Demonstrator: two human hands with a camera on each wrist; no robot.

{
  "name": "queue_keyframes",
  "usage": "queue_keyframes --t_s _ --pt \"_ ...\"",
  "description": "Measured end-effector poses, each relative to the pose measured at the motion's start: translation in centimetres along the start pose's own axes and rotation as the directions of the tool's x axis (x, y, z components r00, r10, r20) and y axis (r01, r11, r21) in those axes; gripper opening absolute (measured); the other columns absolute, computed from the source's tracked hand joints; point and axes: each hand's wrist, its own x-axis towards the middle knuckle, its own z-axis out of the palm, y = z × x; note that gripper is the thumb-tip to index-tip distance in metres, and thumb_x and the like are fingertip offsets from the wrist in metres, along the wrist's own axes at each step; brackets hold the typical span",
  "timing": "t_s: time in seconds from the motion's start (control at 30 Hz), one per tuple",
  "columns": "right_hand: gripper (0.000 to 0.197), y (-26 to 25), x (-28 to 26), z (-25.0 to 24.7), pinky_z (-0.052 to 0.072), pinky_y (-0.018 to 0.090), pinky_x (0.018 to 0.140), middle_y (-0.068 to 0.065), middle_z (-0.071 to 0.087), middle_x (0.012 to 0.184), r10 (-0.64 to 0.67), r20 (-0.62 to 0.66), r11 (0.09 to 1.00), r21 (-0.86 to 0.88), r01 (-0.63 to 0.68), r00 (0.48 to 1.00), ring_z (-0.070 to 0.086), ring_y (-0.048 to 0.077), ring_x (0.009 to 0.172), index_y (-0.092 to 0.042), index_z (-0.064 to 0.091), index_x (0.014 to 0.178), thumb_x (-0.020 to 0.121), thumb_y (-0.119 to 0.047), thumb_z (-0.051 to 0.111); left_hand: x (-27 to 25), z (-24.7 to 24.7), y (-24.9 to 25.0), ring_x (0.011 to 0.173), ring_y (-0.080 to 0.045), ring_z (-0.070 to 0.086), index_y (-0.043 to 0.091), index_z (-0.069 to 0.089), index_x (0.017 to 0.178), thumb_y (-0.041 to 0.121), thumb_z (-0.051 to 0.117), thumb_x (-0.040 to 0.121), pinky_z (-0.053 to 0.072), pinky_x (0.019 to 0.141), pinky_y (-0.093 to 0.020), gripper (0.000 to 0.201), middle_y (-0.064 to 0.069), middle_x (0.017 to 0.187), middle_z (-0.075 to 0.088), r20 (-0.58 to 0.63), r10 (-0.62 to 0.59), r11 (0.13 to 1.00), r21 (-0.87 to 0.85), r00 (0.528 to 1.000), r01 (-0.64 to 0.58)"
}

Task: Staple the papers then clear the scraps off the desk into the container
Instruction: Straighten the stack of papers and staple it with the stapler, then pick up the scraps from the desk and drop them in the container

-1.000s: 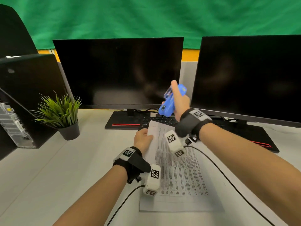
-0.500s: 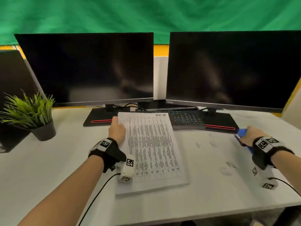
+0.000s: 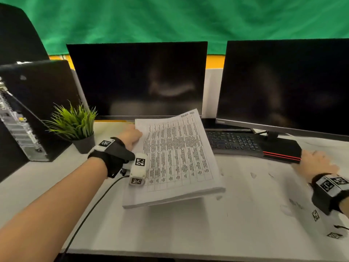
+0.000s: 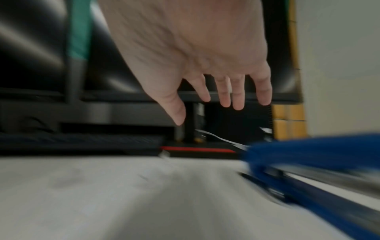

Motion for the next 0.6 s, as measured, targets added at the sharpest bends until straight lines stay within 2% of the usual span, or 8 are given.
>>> queue_keyframes --t_s 0.07,0.17,0.23,0.3,0.4,0.47,0.6 --pt "0.055 -2.9 -0.7 -0.8 0.044 0.052 0.096 0.022 0.050 0.122 -0.121 -0.033 0.992 0.026 0.122 0.992 0.050 0.042 0.112 -0.016 0.040 0.132 0.083 -0.037 0.056 0.4 -3.6 0.0 0.129 -0.039 0.048 -0.005 0.041 0.136 0.000 0.038 0.098 0.042 0.104 -0.046 0.038 -0.021 0.138 0.050 -0.071 0.022 0.996 0.086 0.997 -0.016" --pt "0.057 -7.1 -2.3 -1.6 0.045 0.052 0.095 0.022 0.048 0.125 -0.226 -0.050 0.968 0.100 0.230 0.973 0.048 0.042 0.114 -0.016 0.040 0.135 0.085 -0.035 0.058 1.3 -9.0 -1.2 0.130 -0.044 0.045 -0.010 0.041 0.136 -0.003 0.041 0.095 0.039 0.109 -0.049 0.041 -0.031 0.140 0.046 -0.164 0.059 0.980 0.198 0.985 -0.026" --pt "0.058 -9.7 -3.5 -1.7 0.042 0.053 0.097 0.022 0.043 0.131 -0.268 -0.051 0.953 0.135 0.273 0.962 0.046 0.042 0.118 -0.017 0.037 0.138 0.087 -0.035 0.057 1.4 -12.2 -2.4 0.124 -0.045 0.050 -0.011 0.044 0.132 -0.004 0.040 0.095 0.041 0.106 -0.051 0.037 -0.030 0.135 0.050 -0.167 0.042 0.969 0.249 0.985 0.000" --pt "0.059 -11.8 -4.7 -1.4 0.040 0.053 0.097 0.020 0.041 0.134 -0.340 -0.047 0.921 0.184 0.342 0.939 0.044 0.041 0.120 -0.018 0.035 0.140 0.088 -0.035 0.056 0.9 -14.5 -3.8 0.110 -0.038 0.054 -0.008 0.047 0.126 -0.006 0.036 0.096 0.043 0.099 -0.050 0.032 -0.023 0.125 0.055 -0.147 0.009 0.967 0.254 0.989 0.029" --pt "0.055 -14.0 -6.6 -0.5 0.042 0.050 0.099 0.018 0.041 0.131 -0.431 -0.014 0.867 0.271 0.418 0.902 0.045 0.037 0.119 -0.018 0.038 0.138 0.088 -0.033 0.056 1.2 -16.6 -6.9 0.103 -0.039 0.054 -0.008 0.044 0.128 -0.009 0.037 0.095 0.042 0.097 -0.054 0.034 -0.026 0.118 0.055 -0.199 -0.006 0.950 0.305 0.980 0.068" --pt "0.051 -15.3 -7.9 0.3 0.042 0.047 0.099 0.017 0.040 0.132 -0.504 0.021 0.825 0.310 0.473 0.864 0.045 0.035 0.119 -0.018 0.040 0.137 0.089 -0.028 0.055 1.7 -17.4 -9.0 0.107 -0.043 0.055 -0.005 0.044 0.126 -0.006 0.040 0.094 0.043 0.098 -0.054 0.032 -0.026 0.117 0.055 -0.238 -0.010 0.926 0.364 0.971 0.099" --pt "0.040 -18.1 -10.2 2.2 0.038 0.040 0.104 0.010 0.043 0.133 -0.685 0.071 0.702 0.330 0.630 0.725 0.045 0.028 0.122 -0.017 0.048 0.132 0.092 -0.023 0.051 3.1 -17.7 -11.5 0.118 -0.041 0.051 -0.001 0.043 0.130 -0.001 0.043 0.095 0.041 0.100 -0.047 0.036 -0.026 0.125 0.054 -0.246 0.013 0.878 0.466 0.969 0.106"
